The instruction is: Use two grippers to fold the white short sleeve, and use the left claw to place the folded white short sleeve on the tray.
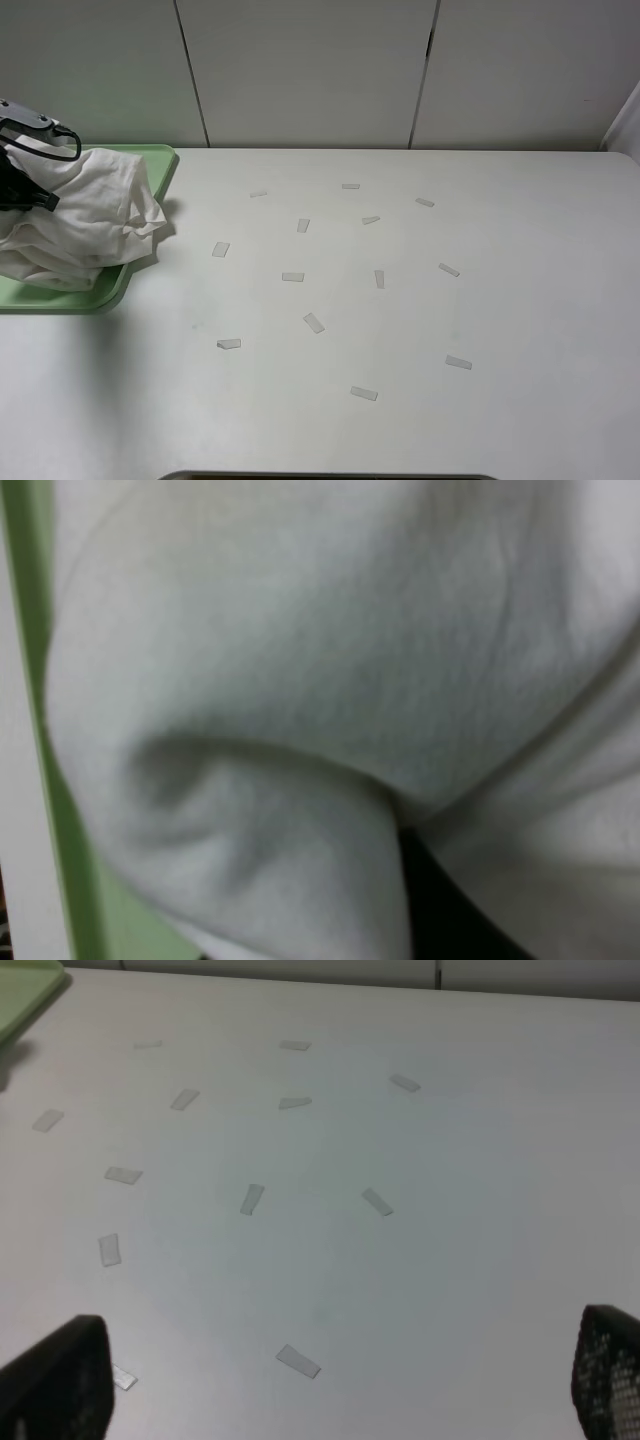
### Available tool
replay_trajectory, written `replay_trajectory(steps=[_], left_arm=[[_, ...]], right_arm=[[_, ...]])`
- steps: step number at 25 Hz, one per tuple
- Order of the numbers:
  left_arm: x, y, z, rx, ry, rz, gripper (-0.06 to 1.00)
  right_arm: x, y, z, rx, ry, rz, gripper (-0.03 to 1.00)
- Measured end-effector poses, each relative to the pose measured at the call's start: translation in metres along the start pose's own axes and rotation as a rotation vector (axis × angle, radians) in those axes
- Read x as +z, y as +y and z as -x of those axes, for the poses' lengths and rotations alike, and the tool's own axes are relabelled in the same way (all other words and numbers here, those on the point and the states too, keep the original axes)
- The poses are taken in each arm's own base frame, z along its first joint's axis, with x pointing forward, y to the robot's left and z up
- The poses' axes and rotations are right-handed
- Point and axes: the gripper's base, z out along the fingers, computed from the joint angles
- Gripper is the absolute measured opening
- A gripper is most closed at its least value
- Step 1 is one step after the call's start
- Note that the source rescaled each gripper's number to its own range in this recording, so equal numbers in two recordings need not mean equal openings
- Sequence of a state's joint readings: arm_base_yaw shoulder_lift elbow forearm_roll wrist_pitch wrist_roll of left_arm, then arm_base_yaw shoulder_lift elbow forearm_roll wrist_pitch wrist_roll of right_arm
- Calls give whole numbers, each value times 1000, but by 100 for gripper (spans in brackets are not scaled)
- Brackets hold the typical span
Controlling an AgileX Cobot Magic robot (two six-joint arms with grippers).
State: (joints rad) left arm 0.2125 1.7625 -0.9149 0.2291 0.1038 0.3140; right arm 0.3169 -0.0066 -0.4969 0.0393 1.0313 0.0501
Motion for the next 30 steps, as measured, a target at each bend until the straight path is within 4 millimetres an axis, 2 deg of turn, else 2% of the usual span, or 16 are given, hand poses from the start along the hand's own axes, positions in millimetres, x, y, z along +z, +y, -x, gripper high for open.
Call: replay_trajectory(steps=[3, 6, 8, 9, 10, 11, 12, 17, 22, 30], left_arm=[[0, 1, 0, -1, 1, 1, 13], [0, 2, -1, -5, 3, 5, 19], [0, 4, -2, -7, 4, 7, 38], [0, 4, -2, -12, 3, 7, 51], [0, 4, -1, -27, -6, 11, 74], [0, 5, 0, -40, -19, 15, 86], [0, 5, 1, -47, -30, 18, 93], [-9, 9, 8, -54, -81, 41, 99], [-23, 14, 17, -69, -142, 69, 100], [-26, 16, 21, -173, -184, 73, 100]], right_arm=[[0, 0, 0, 0, 0, 0, 100], [0, 0, 0, 0, 0, 0, 100], [0, 0, 0, 0, 0, 0, 100], [0, 0, 0, 0, 0, 0, 100], [0, 0, 0, 0, 0, 0, 100], [0, 0, 0, 0, 0, 0, 100], [0, 0, 0, 0, 0, 0, 100], [0, 0, 0, 0, 0, 0, 100], [0, 0, 0, 0, 0, 0, 100], [0, 0, 0, 0, 0, 0, 100]])
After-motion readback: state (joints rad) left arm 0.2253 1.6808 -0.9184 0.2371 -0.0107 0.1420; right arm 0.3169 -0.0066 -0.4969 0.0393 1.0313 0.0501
